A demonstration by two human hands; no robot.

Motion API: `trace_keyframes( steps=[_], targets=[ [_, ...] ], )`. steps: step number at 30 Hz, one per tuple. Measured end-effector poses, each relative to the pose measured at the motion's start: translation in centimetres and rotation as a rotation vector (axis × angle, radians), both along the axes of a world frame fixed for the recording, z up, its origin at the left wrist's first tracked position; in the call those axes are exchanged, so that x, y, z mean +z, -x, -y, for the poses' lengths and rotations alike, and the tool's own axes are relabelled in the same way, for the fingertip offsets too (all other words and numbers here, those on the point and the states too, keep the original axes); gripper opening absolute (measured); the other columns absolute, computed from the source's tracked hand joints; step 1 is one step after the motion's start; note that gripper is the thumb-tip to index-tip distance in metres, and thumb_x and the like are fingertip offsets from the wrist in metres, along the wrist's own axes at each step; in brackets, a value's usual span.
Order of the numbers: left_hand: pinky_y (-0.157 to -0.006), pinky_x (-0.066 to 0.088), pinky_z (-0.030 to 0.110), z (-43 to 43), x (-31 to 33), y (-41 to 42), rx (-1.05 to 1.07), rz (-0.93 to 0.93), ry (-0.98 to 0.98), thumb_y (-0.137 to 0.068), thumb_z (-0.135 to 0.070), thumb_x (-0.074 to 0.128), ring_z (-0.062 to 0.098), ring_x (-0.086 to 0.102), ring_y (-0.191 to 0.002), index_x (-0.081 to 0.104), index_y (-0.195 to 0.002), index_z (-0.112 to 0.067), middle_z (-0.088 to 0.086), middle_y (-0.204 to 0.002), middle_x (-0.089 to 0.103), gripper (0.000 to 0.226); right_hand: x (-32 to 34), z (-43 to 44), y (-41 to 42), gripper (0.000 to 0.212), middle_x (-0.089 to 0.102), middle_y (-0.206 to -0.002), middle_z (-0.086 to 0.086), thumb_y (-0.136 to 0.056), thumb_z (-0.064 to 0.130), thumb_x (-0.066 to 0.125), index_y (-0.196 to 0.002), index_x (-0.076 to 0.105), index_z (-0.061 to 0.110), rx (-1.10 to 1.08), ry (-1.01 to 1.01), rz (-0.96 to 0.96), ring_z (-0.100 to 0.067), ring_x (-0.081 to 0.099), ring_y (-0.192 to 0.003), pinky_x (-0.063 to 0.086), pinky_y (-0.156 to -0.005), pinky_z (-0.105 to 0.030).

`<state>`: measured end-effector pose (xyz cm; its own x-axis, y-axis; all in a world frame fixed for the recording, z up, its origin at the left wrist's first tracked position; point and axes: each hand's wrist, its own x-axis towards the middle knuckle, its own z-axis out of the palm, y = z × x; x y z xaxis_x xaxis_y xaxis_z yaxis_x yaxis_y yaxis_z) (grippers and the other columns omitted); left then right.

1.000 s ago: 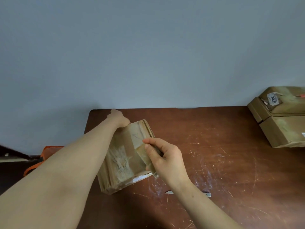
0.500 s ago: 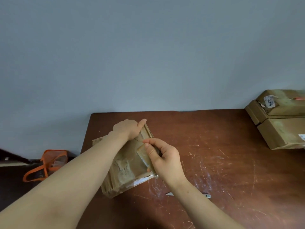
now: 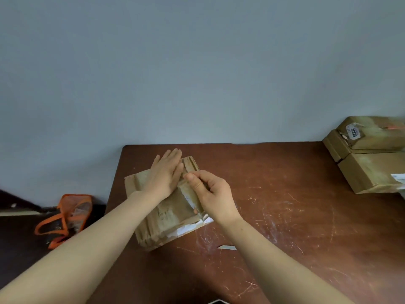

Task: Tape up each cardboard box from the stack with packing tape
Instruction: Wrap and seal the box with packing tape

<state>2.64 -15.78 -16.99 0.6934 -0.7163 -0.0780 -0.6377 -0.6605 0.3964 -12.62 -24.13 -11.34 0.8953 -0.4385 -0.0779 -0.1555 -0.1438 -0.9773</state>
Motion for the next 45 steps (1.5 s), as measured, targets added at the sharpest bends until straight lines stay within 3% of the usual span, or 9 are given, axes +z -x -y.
trace_keyframes(
  steps=[4,10,14,19,23,28,31,37,45],
  targets=[
    [-0.12,-0.003,0.033,-2.2,-0.5,2.0,-0.173,0.007,-0.191,-0.093,-0.051,-0.003,0.015,-0.002,-0.148,0.01,-0.154,-0.02,-0.002,-0.162,0.003,0.069,0.1,-0.5,0.2,0.019,0.064,-0.072,-0.004,-0.097,0.035,0.052,-0.088,0.068,0.029,0.037,0.029,0.009,-0.02,0.059,-0.06,0.052,-0.062,-0.035],
    [-0.115,-0.008,0.018,-3.7,0.7,2.8,-0.051,-0.15,0.038,-0.103,-0.014,0.024,0.004,0.003,-0.146,0.024,-0.151,-0.022,-0.008,-0.159,0.013,0.049,-0.7,0.2,1.1,0.028,0.069,-0.105,0.003,-0.094,0.029,0.057,-0.122,0.056,0.034,0.038,-0.145,-0.043,-0.013,0.065,-0.098,0.053,-0.081,-0.022],
    [-0.117,-0.008,0.021,-4.6,0.1,2.8,-0.071,-0.125,-0.016,-0.102,-0.014,0.023,0.003,0.001,-0.146,0.025,-0.151,-0.022,-0.008,-0.16,0.013,0.049,-0.2,-0.1,2.5,0.044,0.063,-0.067,-0.019,-0.091,0.037,0.059,-0.086,0.057,-0.007,0.034,-0.209,-0.089,-0.025,0.066,-0.059,0.052,-0.057,-0.027],
    [-0.118,-0.006,0.021,-4.4,0.2,2.7,-0.095,-0.141,-0.01,-0.103,-0.013,0.013,0.003,0.002,-0.146,0.024,-0.151,-0.02,-0.008,-0.16,0.012,0.05,0.4,-1.8,6.2,0.036,0.056,-0.053,-0.018,-0.095,0.019,0.054,-0.079,0.054,-0.013,0.0,-0.16,-0.178,-0.02,0.053,-0.038,0.037,-0.04,-0.026],
    [-0.118,-0.005,0.021,-4.2,0.5,2.9,-0.081,-0.153,-0.007,-0.102,-0.013,0.012,0.001,0.002,-0.145,0.027,-0.151,-0.021,-0.009,-0.159,0.013,0.051,-1.4,-2.1,10.0,0.042,0.065,-0.052,-0.012,-0.098,0.033,0.049,-0.074,0.058,-0.001,-0.041,-0.066,-0.305,-0.024,0.051,-0.039,0.038,-0.038,-0.026],
    [-0.118,-0.003,0.023,-4.3,1.0,3.4,-0.072,-0.177,-0.038,-0.102,-0.017,0.016,0.003,0.004,-0.146,0.03,-0.149,-0.022,-0.009,-0.159,0.015,0.05,-6.9,-2.8,9.9,0.042,0.065,-0.051,-0.009,-0.098,0.038,0.046,-0.073,0.055,0.005,-0.069,-0.104,-0.487,-0.025,0.056,-0.046,0.05,-0.052,-0.042],
    [-0.12,0.005,0.031,-2.4,2.1,4.4,0.065,-0.034,-0.103,-0.102,-0.027,0.02,0.013,0.015,-0.146,0.042,-0.144,-0.018,-0.003,-0.157,0.026,0.048,-8.8,-2.3,8.3,0.045,0.065,-0.051,-0.007,-0.099,0.037,0.044,-0.081,0.059,-0.001,-0.038,-0.134,-0.523,-0.024,0.058,-0.048,0.054,-0.059,-0.042],
    [-0.12,-0.01,0.038,1.6,0.2,7.6,0.226,0.035,-0.272,-0.092,-0.065,-0.001,0.021,-0.021,-0.145,-0.016,-0.15,-0.009,0.01,-0.156,-0.024,0.082,-10.0,-1.7,6.5,0.038,0.063,-0.049,-0.006,-0.099,0.034,0.044,-0.071,0.051,0.01,0.016,-0.169,-0.552,-0.02,0.057,-0.042,0.052,-0.056,-0.033],
    [-0.118,-0.013,0.037,1.9,0.1,10.5,0.173,0.098,-0.278,-0.078,-0.074,-0.013,0.023,-0.027,-0.143,-0.026,-0.145,-0.005,0.012,-0.151,-0.035,0.097,-10.7,-1.0,5.4,0.04,0.061,-0.05,-0.008,-0.1,0.03,0.045,-0.065,0.049,0.01,0.002,-0.203,-0.538,-0.023,0.059,-0.045,0.054,-0.057,-0.034]
  ],
)
